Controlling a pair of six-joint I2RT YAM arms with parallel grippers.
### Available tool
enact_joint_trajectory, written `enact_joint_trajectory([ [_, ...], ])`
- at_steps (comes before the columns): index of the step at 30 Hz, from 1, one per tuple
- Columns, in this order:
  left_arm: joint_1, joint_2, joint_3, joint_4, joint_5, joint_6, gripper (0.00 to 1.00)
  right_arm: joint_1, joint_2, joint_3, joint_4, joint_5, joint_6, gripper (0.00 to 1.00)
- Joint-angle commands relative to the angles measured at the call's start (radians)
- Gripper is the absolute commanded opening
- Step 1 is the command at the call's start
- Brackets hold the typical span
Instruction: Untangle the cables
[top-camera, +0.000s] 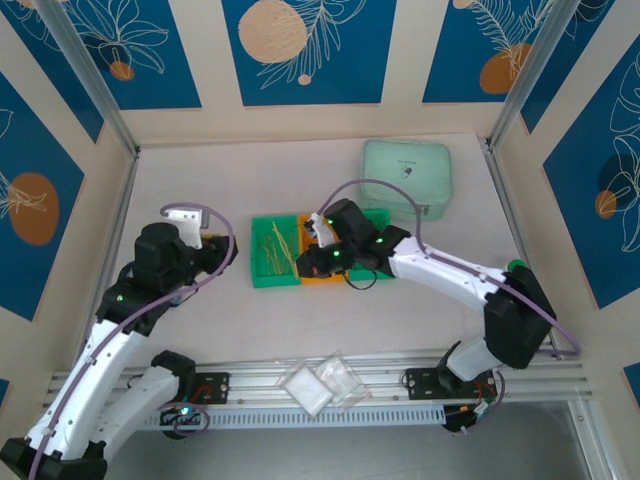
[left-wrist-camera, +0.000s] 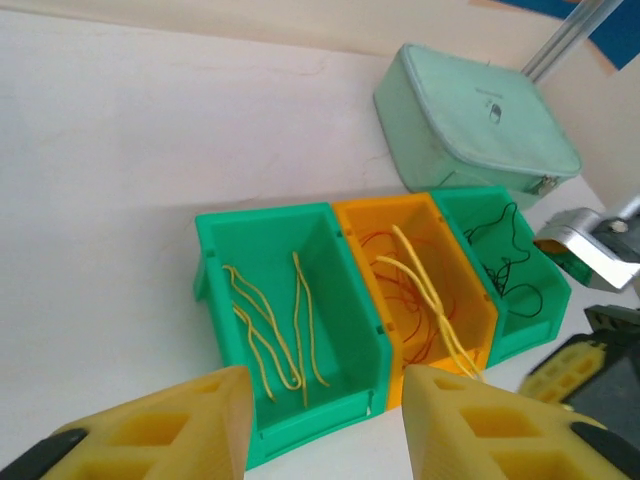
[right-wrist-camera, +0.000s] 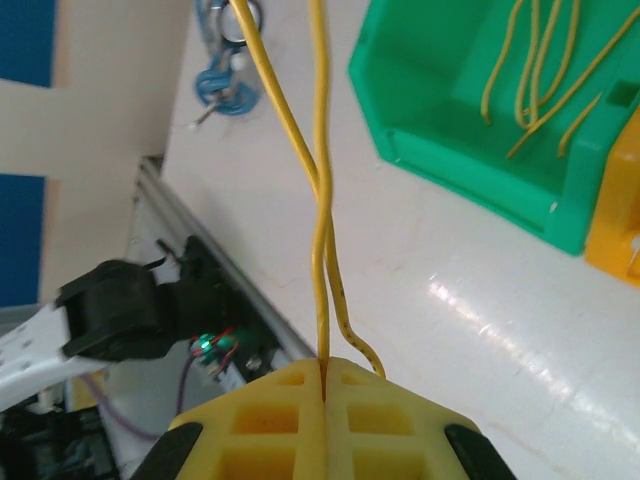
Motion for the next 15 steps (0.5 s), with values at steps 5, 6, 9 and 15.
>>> enact_joint_trajectory([
  [5,-0.005,0.028,0.007,0.003,0.003,0.028,0.44,0.043,0.13,0.113,0.036,0.146,0.054,0.0],
  [6,-0.007,0.025,0.006,0.003,-0.005,0.034,0.44,0.045,0.146,0.122,0.036,0.156,0.063,0.0],
  [9,-0.01,0.016,0.005,-0.013,-0.034,0.054,0.45,0.05,0.188,0.138,0.044,0.184,0.104,0.0],
  [15,-0.013,0.021,0.03,-0.081,-0.094,0.097,0.45,0.081,0.246,0.157,0.021,0.293,0.149,0.0],
])
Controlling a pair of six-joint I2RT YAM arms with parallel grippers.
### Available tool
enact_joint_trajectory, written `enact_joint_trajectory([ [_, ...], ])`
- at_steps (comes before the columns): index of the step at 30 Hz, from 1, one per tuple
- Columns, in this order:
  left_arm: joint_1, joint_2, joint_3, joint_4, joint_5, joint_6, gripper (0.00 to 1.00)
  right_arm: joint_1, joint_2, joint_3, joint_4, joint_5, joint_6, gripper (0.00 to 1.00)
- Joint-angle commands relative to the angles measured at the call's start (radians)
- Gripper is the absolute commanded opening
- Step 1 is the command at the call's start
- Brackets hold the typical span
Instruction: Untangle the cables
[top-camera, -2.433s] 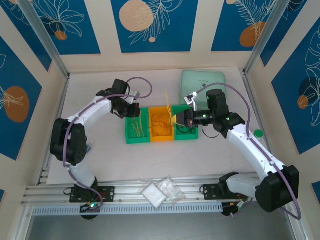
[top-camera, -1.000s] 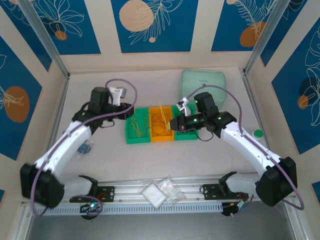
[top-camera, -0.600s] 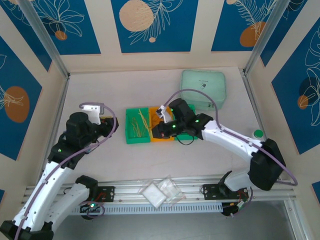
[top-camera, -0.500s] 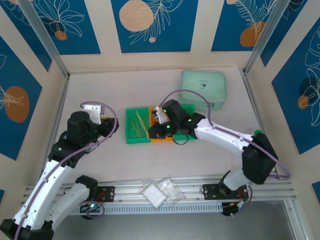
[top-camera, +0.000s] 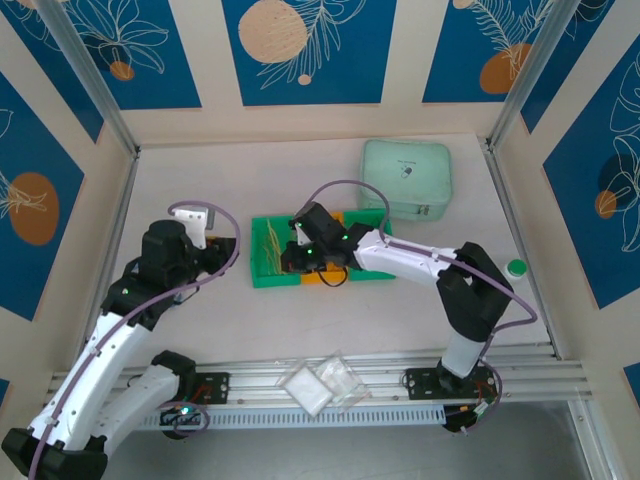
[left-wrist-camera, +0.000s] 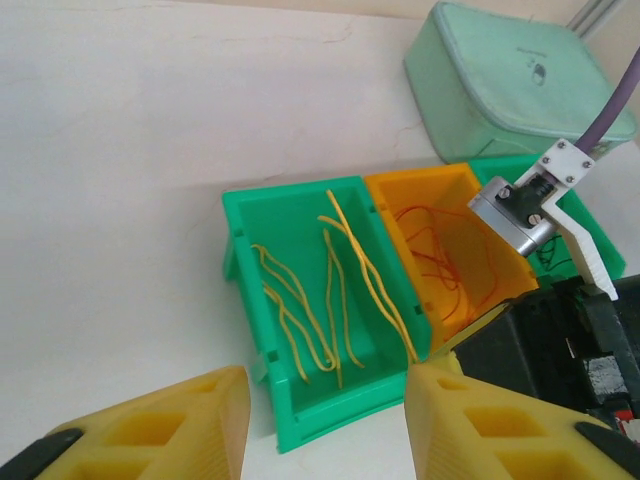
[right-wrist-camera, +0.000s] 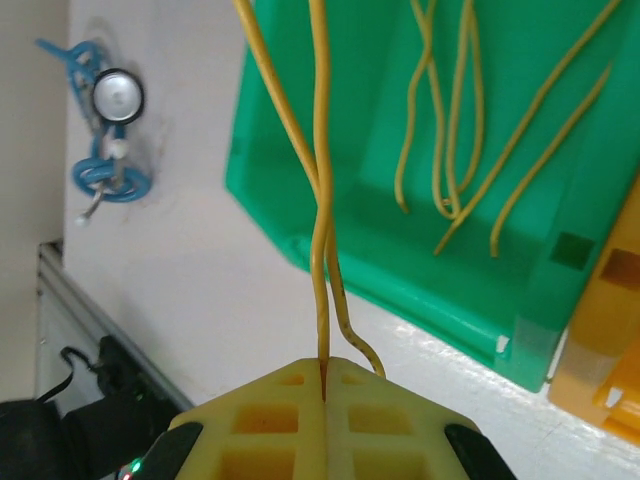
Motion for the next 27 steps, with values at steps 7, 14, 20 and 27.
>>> enact_joint_trajectory([
  [7,-0.012,0.004,0.032,-0.037,-0.026,0.076,0.45,0.038,0.11,0.149,-0.095,0.168,0.05,0.0],
  [14,-0.014,0.001,0.02,-0.039,-0.007,0.098,0.46,0.036,0.171,0.197,-0.138,0.192,0.093,0.0],
  [20,-0.016,-0.004,0.015,-0.03,0.025,0.095,0.46,0.045,0.187,0.191,-0.146,0.246,0.098,0.0],
  [27,-0.017,-0.001,0.01,-0.033,0.042,0.097,0.46,0.042,0.24,0.248,-0.162,0.235,0.074,0.07],
])
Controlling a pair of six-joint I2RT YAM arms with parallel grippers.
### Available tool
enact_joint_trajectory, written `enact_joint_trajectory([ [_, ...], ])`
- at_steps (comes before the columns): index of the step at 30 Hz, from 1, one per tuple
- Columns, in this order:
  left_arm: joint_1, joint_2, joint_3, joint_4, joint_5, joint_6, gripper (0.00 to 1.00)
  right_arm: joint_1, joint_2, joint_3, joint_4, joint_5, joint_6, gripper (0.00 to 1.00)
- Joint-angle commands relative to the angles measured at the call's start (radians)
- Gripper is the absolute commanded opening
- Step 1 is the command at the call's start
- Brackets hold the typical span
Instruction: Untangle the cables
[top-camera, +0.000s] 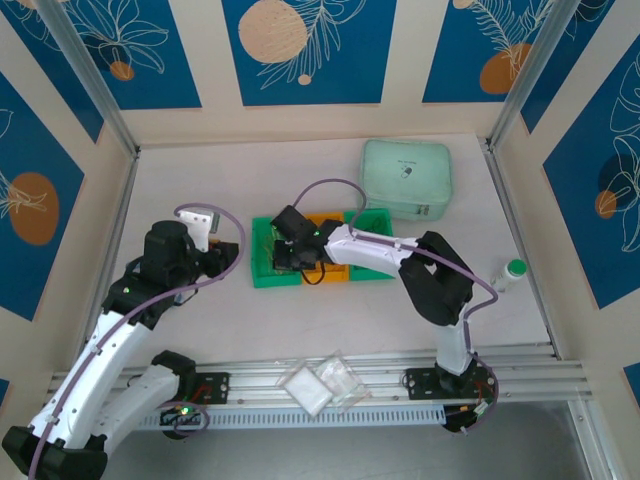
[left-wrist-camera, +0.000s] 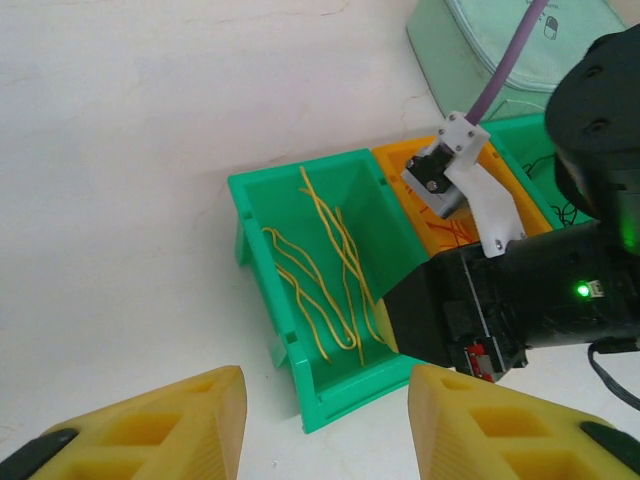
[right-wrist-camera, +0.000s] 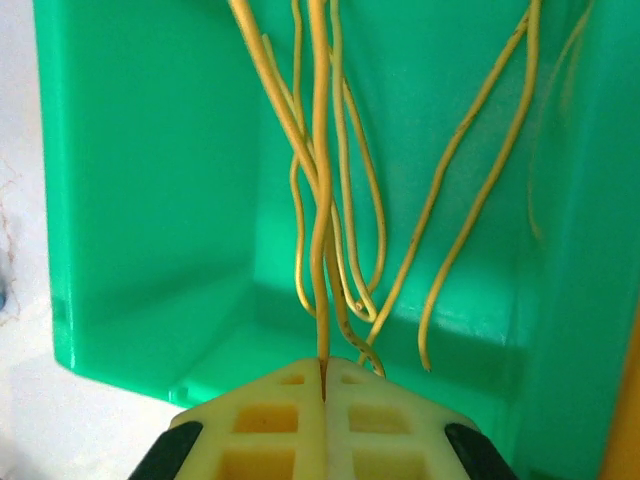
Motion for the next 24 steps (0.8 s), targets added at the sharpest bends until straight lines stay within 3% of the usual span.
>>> enact_joint_trajectory([
  [1,-0.008,-0.009,0.008,-0.008,0.027,0.016,0.46,0.002,0.02,0.04,-0.035,0.015,-0.011,0.09],
  [14,-0.008,0.038,-0.005,0.022,0.051,0.021,0.46,-0.039,-0.056,-0.029,0.008,-0.019,-0.038,0.17],
  [24,-0.009,0.051,-0.013,0.042,0.055,0.023,0.46,-0.037,-0.15,-0.075,0.075,-0.04,-0.079,0.17],
])
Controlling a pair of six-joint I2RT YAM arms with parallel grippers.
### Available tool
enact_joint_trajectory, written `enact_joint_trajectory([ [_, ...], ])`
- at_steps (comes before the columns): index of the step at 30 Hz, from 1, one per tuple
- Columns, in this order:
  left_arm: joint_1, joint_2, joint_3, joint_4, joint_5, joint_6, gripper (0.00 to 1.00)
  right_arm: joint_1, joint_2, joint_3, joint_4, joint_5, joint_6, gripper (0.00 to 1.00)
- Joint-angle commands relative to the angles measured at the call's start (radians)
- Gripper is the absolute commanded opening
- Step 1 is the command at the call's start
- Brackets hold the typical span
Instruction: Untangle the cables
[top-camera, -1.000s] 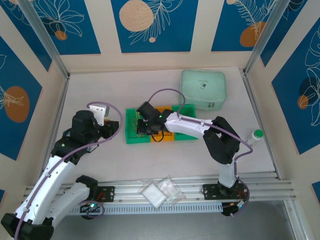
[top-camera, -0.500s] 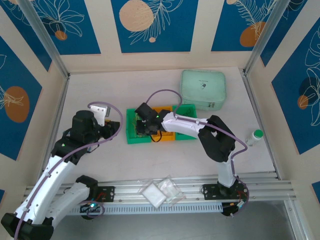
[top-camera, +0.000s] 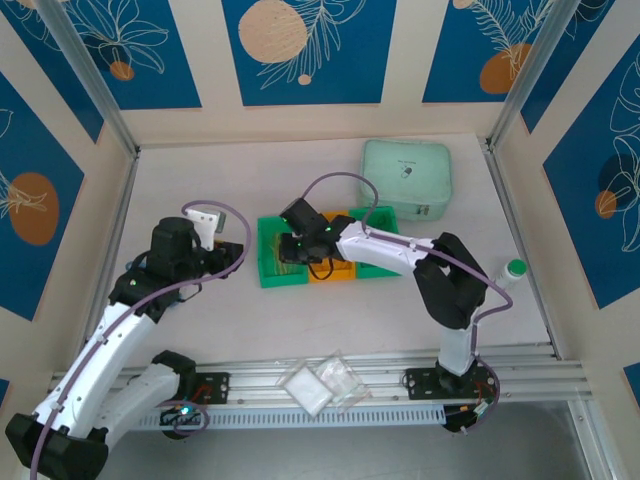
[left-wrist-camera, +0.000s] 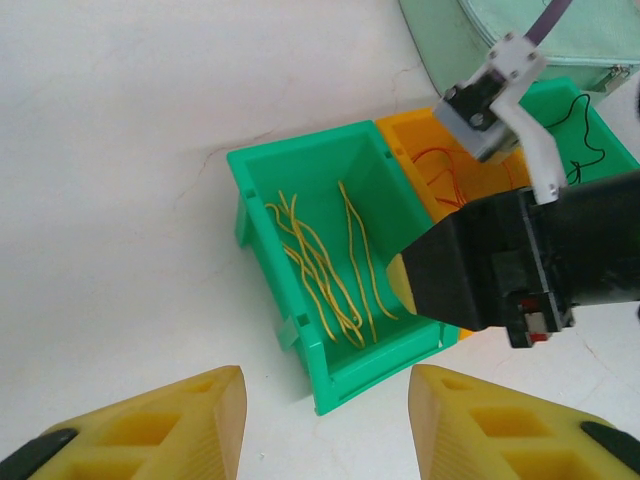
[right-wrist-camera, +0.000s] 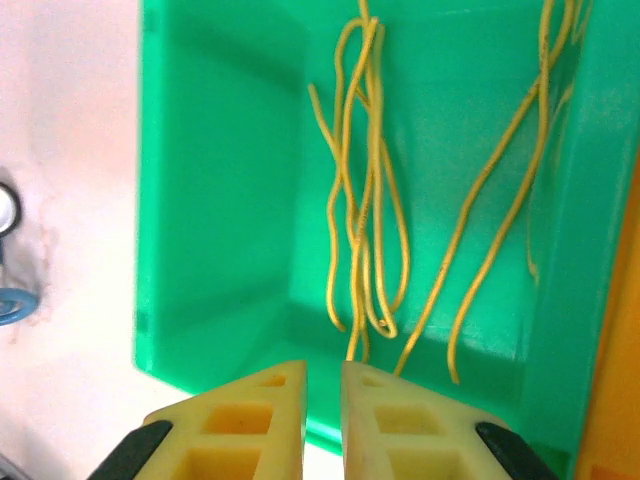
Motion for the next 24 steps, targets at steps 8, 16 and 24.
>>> enact_joint_trajectory([
  [8,-0.007,0.028,-0.028,0.061,0.021,0.019,0.47,-0.001,-0.202,-0.109,0.155,-0.066,-0.134,0.17],
  [16,-0.007,0.023,-0.073,0.122,-0.02,0.02,0.52,-0.1,-0.451,-0.265,0.097,0.014,-0.22,0.18],
  [24,-0.007,0.006,-0.108,0.202,-0.075,0.024,0.62,-0.381,-0.809,-0.454,-0.034,0.088,-0.291,0.3],
])
